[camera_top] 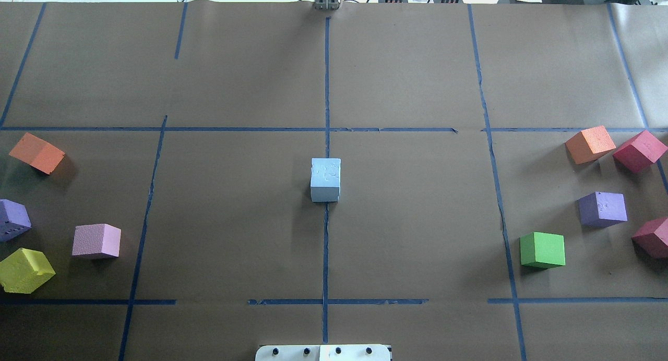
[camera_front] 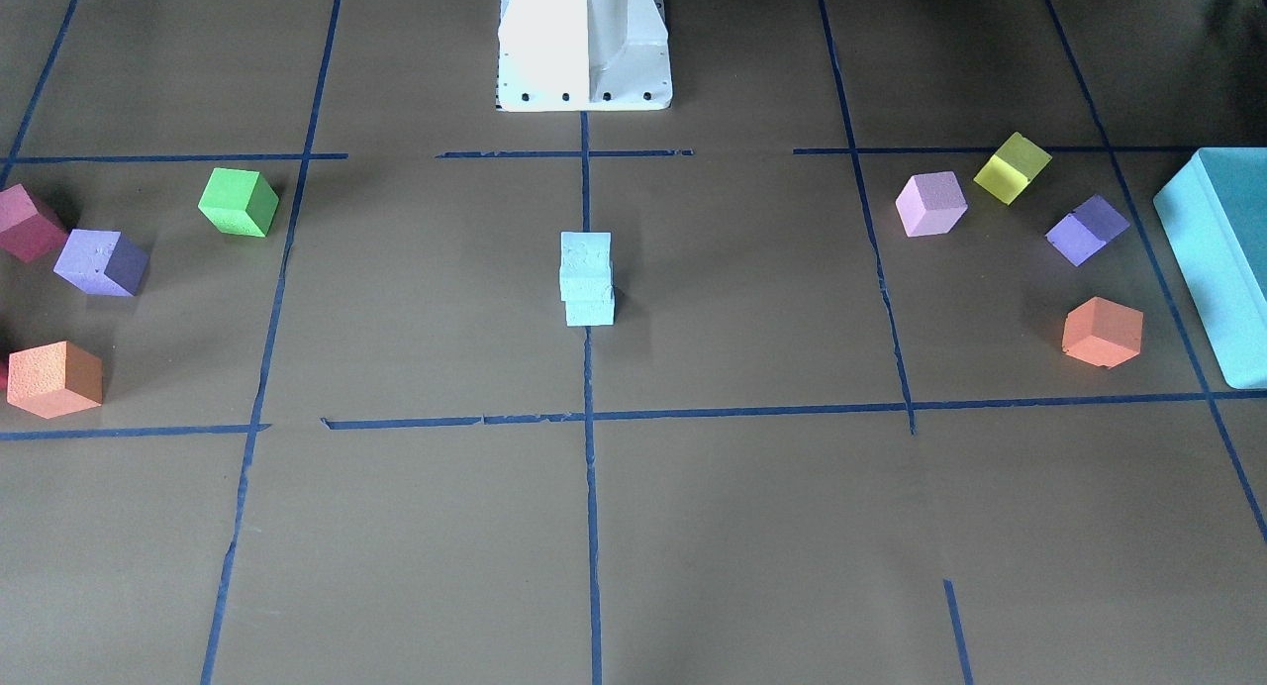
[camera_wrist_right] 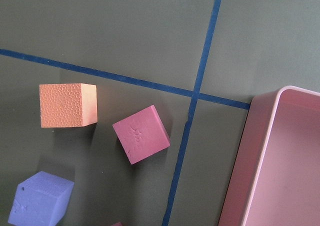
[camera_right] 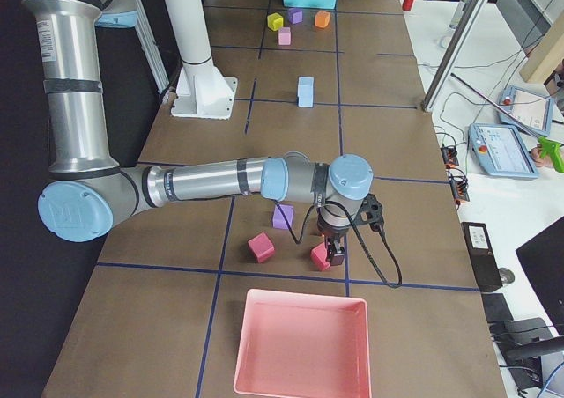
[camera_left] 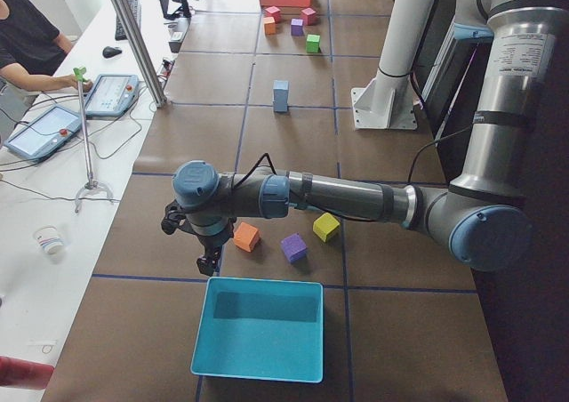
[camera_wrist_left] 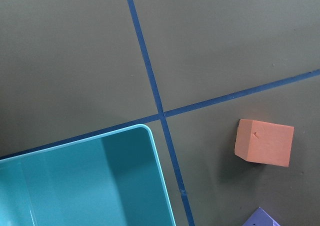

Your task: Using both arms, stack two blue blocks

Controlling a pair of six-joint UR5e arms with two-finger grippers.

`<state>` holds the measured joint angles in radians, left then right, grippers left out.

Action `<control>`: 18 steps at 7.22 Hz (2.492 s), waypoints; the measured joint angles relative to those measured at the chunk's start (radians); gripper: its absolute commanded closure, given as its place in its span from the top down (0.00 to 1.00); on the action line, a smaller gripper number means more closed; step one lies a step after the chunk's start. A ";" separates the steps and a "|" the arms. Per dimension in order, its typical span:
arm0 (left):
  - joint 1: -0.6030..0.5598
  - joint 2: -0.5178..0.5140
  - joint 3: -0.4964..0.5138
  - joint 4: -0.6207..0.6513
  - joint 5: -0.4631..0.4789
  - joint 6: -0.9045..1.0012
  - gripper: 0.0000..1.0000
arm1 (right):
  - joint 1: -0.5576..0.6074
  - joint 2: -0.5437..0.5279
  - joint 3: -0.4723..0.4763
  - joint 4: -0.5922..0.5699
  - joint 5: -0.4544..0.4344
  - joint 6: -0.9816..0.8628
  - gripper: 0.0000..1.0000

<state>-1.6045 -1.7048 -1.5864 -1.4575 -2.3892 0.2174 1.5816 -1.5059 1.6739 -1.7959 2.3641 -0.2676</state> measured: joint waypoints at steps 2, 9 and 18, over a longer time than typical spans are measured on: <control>0.006 0.009 -0.009 -0.006 0.004 -0.033 1.00 | -0.009 0.003 -0.005 0.001 0.000 0.001 1.00; 0.008 0.069 -0.044 -0.011 0.003 -0.027 1.00 | -0.030 0.014 -0.016 0.003 0.005 0.004 1.00; 0.007 0.133 -0.045 -0.104 -0.051 -0.026 1.00 | -0.045 0.025 -0.095 0.144 0.036 0.014 1.00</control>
<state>-1.5971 -1.5716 -1.6319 -1.5613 -2.4407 0.1917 1.5371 -1.4813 1.5791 -1.6521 2.4004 -0.2540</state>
